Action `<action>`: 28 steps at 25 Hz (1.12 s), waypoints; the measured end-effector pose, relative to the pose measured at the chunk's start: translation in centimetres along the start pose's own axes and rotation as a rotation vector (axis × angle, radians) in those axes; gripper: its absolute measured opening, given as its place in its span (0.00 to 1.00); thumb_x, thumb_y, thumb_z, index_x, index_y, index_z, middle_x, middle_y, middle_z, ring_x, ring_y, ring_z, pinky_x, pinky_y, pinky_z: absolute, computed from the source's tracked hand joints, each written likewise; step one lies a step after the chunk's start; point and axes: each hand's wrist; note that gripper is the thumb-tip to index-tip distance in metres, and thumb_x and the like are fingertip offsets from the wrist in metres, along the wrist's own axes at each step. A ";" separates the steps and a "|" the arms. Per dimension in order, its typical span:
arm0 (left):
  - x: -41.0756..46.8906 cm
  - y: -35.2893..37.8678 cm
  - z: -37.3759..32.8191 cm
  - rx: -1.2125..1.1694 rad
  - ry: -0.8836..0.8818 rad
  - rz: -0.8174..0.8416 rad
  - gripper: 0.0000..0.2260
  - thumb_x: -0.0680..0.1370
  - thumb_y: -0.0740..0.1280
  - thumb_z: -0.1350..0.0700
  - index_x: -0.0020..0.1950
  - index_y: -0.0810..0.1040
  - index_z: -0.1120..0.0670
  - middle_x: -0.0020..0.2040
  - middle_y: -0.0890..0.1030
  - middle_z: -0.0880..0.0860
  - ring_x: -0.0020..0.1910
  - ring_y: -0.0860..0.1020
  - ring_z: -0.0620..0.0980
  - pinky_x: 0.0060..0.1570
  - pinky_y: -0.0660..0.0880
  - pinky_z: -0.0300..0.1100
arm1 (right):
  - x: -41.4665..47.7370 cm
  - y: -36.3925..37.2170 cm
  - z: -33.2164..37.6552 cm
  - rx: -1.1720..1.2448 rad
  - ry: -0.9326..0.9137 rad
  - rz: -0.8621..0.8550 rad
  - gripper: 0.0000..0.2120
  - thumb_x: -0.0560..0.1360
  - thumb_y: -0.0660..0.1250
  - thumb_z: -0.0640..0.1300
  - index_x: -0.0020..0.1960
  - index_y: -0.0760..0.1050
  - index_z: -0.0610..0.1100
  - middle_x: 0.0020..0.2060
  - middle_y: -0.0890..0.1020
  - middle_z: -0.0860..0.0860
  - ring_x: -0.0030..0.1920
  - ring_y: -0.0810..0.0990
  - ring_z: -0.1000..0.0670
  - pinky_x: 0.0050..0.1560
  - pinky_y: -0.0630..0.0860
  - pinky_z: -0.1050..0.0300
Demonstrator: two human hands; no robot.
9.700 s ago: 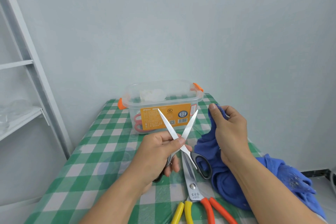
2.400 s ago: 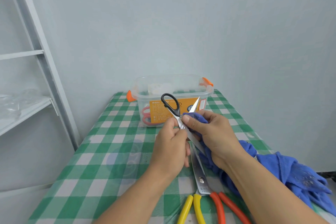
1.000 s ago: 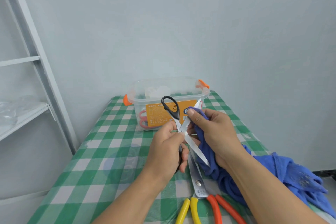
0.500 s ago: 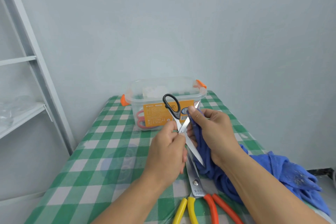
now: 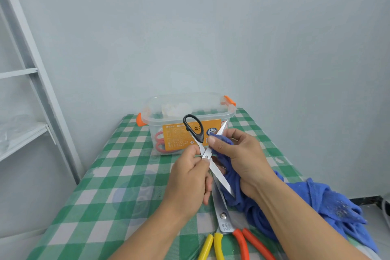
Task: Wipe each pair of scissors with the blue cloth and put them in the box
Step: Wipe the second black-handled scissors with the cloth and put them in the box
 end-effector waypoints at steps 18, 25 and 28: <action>-0.6 0.3 0.0 0.083 0.066 0.060 0.07 0.83 0.56 0.64 0.46 0.68 0.56 0.26 0.72 0.57 0.19 0.66 0.53 0.23 0.63 0.40 | -0.7 0.2 1.3 -0.109 -0.064 -0.133 0.27 0.81 0.63 0.57 0.40 0.82 0.34 0.33 0.83 0.37 0.30 0.81 0.44 0.33 0.82 0.53; -0.1 -0.5 0.4 0.054 0.038 0.057 0.04 0.84 0.56 0.64 0.52 0.69 0.61 0.35 0.81 0.64 0.21 0.66 0.53 0.23 0.64 0.42 | 0.2 -0.9 1.0 -0.032 -0.208 -0.301 0.19 0.79 0.67 0.54 0.39 0.80 0.39 0.30 0.80 0.49 0.29 0.77 0.51 0.32 0.80 0.56; -0.1 -0.7 0.3 0.021 0.048 0.054 0.04 0.83 0.57 0.62 0.53 0.70 0.60 0.39 0.84 0.61 0.22 0.66 0.53 0.24 0.65 0.43 | -0.1 -1.2 1.3 0.021 -0.214 -0.302 0.18 0.79 0.67 0.53 0.39 0.80 0.40 0.25 0.76 0.50 0.23 0.75 0.52 0.26 0.75 0.59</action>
Point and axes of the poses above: each hand's wrist, its own x-axis towards the middle knuckle, its own y-axis out of the palm, z = x × y
